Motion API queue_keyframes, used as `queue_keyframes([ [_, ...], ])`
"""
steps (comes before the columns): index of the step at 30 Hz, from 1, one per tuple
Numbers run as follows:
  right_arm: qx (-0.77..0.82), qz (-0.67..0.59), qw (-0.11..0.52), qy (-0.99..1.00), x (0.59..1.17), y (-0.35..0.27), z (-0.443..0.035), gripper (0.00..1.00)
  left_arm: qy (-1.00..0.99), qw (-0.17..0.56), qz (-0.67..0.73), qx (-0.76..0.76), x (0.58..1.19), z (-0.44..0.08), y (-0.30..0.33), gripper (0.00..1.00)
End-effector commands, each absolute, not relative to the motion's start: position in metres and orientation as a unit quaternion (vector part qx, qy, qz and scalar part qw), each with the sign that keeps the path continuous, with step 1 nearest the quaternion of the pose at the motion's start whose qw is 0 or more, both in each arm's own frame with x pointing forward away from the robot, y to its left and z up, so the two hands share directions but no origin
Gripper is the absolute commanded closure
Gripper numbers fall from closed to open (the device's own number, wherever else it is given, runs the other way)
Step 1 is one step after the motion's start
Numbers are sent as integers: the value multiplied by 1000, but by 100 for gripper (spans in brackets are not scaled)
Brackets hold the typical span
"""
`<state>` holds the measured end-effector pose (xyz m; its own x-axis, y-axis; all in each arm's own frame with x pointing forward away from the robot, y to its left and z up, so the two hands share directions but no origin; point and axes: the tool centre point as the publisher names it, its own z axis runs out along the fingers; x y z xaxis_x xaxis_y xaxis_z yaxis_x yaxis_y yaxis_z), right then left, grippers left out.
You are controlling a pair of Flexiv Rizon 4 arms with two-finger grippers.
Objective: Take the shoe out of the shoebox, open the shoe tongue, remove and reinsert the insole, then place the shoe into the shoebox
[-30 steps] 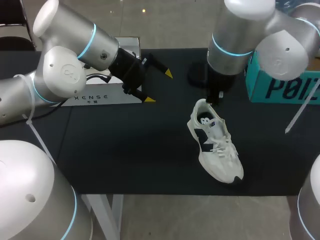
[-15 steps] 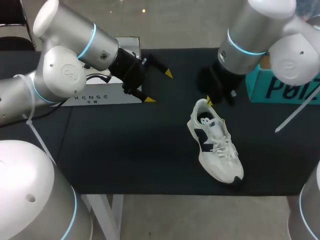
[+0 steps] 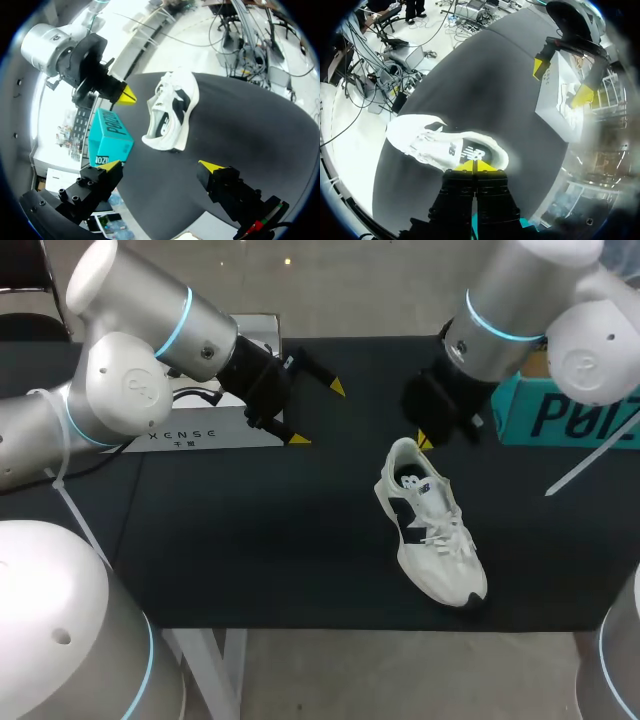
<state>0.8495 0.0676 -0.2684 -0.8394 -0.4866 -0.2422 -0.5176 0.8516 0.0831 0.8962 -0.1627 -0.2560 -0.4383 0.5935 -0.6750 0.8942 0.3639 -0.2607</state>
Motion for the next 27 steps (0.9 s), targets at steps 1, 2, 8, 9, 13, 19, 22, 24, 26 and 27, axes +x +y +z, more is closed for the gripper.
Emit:
queue_keyframes([
  [1, -263, 53, 109, 957, 858, 78, -263, 100, 790, 242, -308, 472, 896, -256, -163, 0],
  [2, -262, 51, 112, 957, 860, 79, -263, 100, 790, 242, -308, 472, 896, -256, -163, 0],
  [8, -277, 54, 105, 954, 872, 93, -268, 100, 790, 242, -308, 472, 896, -256, -163, 0],
  [9, -280, 57, 104, 953, 874, 95, -269, 100, 790, 242, -308, 472, 896, -256, -163, 0],
  [13, -288, 62, 103, 950, 883, 106, -274, 91, 790, 242, -308, 472, 896, -256, -163, 0],
  [19, -288, 66, 100, 950, 889, 112, -281, 63, 790, 242, -308, 472, 896, -256, -163, 0],
  [22, -287, 67, 97, 951, 890, 110, -285, 61, 790, 242, -308, 472, 896, -256, -163, 0],
  [24, -286, 66, 95, 951, 889, 108, -288, 60, 790, 242, -308, 472, 896, -256, -163, 0],
  [26, -285, 62, 92, 952, 889, 107, -291, 58, 790, 242, -308, 472, 896, -256, -163, 0],
  [27, -285, 62, 91, 952, 889, 106, -293, 56, 790, 242, -308, 472, 896, -256, -163, 0],
])
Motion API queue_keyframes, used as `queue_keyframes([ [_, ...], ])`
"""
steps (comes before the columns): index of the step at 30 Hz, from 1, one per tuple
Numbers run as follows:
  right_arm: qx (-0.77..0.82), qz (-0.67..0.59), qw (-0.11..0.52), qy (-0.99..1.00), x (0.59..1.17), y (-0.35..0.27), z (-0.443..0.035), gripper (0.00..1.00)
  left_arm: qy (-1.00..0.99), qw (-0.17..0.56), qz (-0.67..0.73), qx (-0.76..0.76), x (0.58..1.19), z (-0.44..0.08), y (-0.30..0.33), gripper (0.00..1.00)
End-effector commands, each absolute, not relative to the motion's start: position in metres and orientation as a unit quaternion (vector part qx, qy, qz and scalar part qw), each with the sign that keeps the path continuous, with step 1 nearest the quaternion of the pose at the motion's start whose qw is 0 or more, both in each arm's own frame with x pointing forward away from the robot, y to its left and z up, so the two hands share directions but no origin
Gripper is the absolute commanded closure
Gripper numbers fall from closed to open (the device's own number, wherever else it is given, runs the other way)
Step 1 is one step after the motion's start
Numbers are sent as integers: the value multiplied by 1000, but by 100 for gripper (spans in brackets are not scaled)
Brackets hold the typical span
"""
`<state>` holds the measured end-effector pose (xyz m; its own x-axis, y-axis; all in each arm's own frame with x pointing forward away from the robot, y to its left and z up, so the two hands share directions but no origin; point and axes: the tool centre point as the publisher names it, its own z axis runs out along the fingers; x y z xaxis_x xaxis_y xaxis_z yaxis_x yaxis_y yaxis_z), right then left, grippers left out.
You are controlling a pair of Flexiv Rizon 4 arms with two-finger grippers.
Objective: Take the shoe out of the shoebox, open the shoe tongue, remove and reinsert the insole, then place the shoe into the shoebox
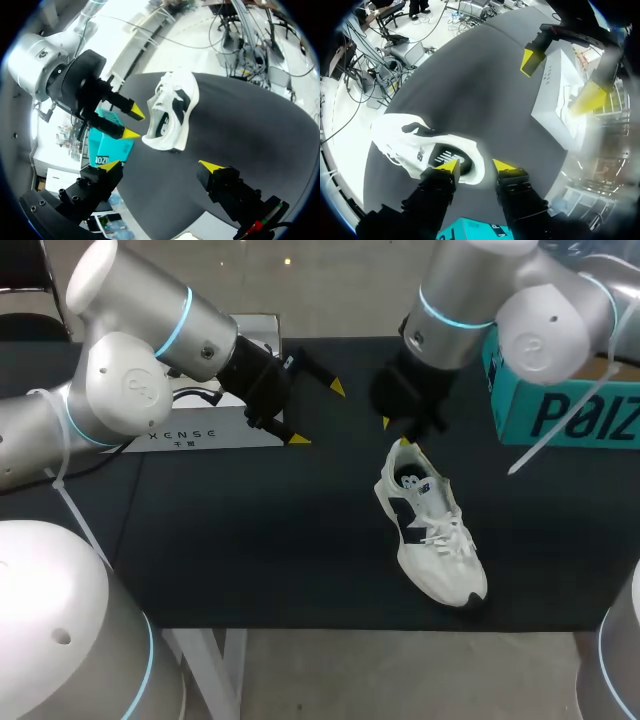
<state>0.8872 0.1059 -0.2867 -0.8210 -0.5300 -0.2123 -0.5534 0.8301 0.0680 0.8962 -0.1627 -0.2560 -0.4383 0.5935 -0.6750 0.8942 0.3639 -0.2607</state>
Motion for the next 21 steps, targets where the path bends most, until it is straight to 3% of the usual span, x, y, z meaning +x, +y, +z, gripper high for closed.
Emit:
queue_keyframes([
  [1, -283, 60, 90, 953, 889, 105, -295, 56, 790, 242, -308, 472, 896, -256, -163, 0],
  [21, -254, 15, 93, 963, 905, 96, -327, 53, 790, 242, -308, 472, 896, -256, -163, 0],
])
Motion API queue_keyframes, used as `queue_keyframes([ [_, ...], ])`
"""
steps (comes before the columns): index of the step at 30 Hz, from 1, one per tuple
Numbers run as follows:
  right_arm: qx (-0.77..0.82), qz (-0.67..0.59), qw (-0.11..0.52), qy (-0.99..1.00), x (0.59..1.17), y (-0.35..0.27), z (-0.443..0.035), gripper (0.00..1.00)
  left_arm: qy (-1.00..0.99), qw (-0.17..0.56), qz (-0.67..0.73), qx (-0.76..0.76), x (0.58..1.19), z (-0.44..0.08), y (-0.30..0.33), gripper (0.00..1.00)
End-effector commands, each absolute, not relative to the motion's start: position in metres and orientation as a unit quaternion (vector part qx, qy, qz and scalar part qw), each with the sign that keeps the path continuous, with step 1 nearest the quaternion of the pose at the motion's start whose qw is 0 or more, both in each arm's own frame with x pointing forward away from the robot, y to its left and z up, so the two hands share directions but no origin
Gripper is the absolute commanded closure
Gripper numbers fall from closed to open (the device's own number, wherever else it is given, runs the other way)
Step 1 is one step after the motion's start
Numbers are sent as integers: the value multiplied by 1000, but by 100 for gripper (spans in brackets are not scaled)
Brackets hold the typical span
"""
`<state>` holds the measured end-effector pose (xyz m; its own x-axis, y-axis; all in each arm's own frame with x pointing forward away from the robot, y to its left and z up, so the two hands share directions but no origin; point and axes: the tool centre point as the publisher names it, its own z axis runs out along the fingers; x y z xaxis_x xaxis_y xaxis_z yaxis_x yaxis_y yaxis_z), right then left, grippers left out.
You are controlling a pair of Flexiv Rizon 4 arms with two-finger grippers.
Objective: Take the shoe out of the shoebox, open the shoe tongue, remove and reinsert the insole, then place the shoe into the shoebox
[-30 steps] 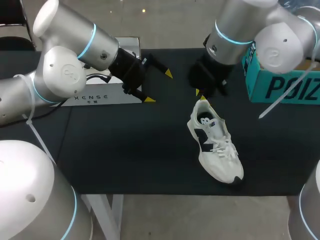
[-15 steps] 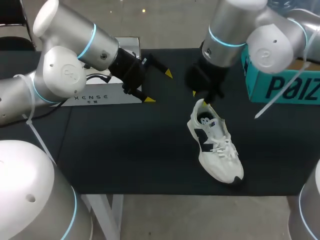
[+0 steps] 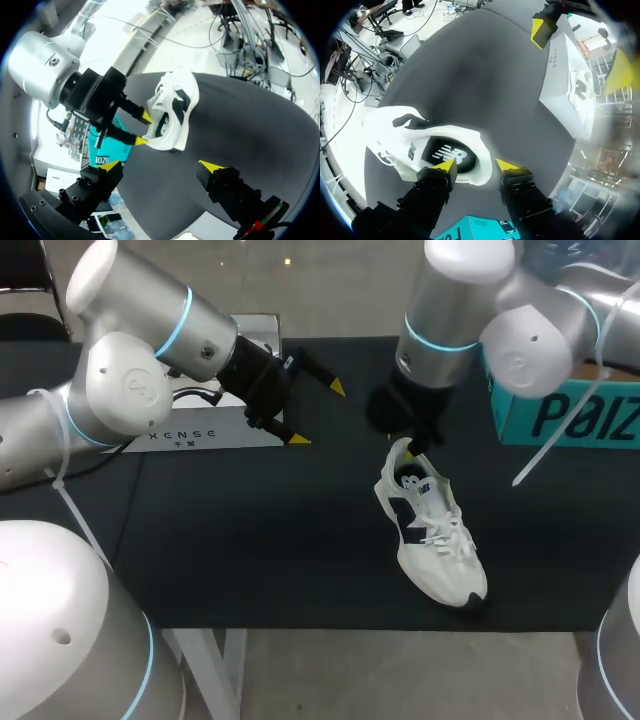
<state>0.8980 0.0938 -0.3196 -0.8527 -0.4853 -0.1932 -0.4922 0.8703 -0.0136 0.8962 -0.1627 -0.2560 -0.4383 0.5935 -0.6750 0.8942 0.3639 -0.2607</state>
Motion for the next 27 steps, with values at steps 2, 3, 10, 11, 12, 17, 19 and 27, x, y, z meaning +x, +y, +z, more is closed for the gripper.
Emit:
queue_keyframes([
  [2, -250, 9, 96, 964, 907, 93, -326, 53, 790, 242, -308, 472, 896, -256, -163, 0],
  [3, -249, 5, 95, 964, 908, 92, -325, 53, 790, 242, -308, 472, 896, -256, -163, 0],
  [10, -246, -7, 92, 965, 920, 79, -328, 50, 790, 242, -308, 472, 896, -256, -163, 0],
  [11, -246, -7, 91, 965, 921, 79, -329, 50, 790, 242, -308, 472, 896, -256, -163, 0],
  [12, -246, -8, 90, 965, 922, 79, -329, 51, 790, 242, -308, 472, 896, -256, -163, 0],
  [17, -249, -9, 80, 965, 924, 79, -336, 50, 790, 242, -308, 472, 896, -256, -163, 0],
  [19, -248, -8, 77, 966, 923, 80, -339, 51, 790, 242, -308, 472, 896, -256, -163, 0],
  [27, -246, -4, 65, 967, 923, 83, -351, 51, 790, 242, -308, 472, 896, -256, -163, 0],
])
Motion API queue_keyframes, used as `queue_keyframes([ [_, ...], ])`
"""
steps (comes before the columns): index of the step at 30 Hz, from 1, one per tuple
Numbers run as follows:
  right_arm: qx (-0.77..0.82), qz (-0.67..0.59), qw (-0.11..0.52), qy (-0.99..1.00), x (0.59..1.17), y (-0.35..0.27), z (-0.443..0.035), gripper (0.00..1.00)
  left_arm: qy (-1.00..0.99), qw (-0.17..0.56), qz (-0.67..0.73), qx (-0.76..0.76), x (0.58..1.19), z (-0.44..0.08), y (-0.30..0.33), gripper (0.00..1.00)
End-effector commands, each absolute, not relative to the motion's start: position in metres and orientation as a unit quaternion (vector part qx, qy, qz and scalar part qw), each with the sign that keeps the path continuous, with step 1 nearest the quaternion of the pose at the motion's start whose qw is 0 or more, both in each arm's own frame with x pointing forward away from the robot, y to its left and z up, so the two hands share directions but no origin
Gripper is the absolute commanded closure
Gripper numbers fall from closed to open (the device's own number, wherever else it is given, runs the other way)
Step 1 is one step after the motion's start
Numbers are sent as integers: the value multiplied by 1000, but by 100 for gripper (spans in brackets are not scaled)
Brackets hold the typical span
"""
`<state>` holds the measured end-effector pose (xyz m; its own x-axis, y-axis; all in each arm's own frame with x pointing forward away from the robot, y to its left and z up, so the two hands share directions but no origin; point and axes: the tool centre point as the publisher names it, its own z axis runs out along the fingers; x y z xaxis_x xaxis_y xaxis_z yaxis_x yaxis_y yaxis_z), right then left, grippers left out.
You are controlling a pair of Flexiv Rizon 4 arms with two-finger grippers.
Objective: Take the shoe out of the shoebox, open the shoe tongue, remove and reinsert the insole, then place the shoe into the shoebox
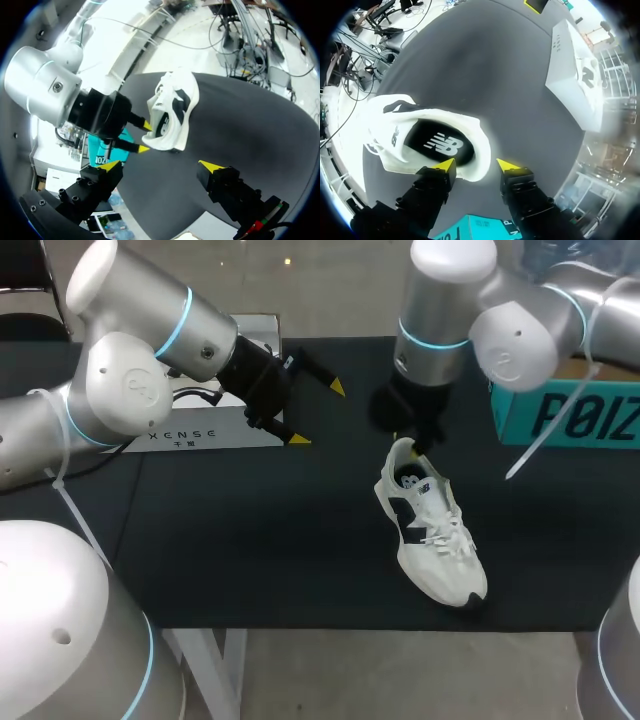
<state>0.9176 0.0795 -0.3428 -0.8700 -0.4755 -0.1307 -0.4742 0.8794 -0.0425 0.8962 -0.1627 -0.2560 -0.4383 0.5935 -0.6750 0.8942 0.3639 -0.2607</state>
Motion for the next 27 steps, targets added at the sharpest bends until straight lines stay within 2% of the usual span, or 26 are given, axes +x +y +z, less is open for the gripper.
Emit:
queue_keyframes([
  [1, -246, -4, 63, 967, 923, 83, -352, 51, 790, 242, -308, 472, 896, -256, -163, 0],
  [16, -242, -2, 46, 969, 924, 83, -372, 52, 790, 242, -308, 472, 896, -256, -163, 0],
  [18, -241, -2, 46, 970, 924, 83, -373, 60, 790, 242, -308, 472, 896, -256, -163, 0],
  [19, -240, -1, 46, 970, 925, 83, -374, 67, 790, 242, -308, 472, 896, -256, -163, 0],
  [20, -240, 0, 45, 970, 926, 83, -375, 87, 790, 242, -308, 472, 896, -256, -163, 0],
  [21, -239, 0, 46, 970, 926, 83, -375, 100, 790, 242, -308, 472, 896, -256, -163, 0],
  [27, -238, 2, 47, 970, 927, 87, -373, 100, 790, 242, -308, 472, 896, -256, -163, 0],
])
